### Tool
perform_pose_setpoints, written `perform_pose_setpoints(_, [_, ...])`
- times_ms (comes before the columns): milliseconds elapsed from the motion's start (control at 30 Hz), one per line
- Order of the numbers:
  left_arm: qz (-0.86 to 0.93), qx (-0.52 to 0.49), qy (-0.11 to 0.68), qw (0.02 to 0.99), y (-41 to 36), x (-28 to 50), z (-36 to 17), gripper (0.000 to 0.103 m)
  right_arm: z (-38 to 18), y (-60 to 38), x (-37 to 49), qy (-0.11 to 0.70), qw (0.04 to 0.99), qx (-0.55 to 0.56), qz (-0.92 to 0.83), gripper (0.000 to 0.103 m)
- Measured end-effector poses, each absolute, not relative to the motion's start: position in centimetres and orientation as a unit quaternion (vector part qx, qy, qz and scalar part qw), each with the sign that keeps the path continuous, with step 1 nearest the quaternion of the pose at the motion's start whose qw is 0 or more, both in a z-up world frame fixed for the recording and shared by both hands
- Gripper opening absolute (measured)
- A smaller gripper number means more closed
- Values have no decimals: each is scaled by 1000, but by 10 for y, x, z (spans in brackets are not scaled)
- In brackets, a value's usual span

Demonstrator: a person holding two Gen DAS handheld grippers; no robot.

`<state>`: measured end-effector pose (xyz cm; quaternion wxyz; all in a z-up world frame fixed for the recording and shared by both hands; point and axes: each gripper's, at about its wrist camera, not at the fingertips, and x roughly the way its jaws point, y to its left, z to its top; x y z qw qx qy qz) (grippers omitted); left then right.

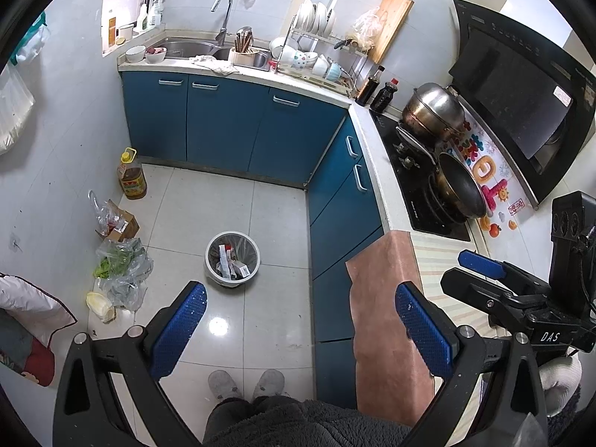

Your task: Collect trash

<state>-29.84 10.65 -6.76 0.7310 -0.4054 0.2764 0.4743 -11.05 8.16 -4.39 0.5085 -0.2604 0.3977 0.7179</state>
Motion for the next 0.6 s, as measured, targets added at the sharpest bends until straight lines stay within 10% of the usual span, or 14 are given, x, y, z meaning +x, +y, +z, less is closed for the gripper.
perform_pose_setpoints(600, [475, -400, 280, 732, 101, -298, -66, 103, -45, 68, -89, 398, 520, -253, 712, 103])
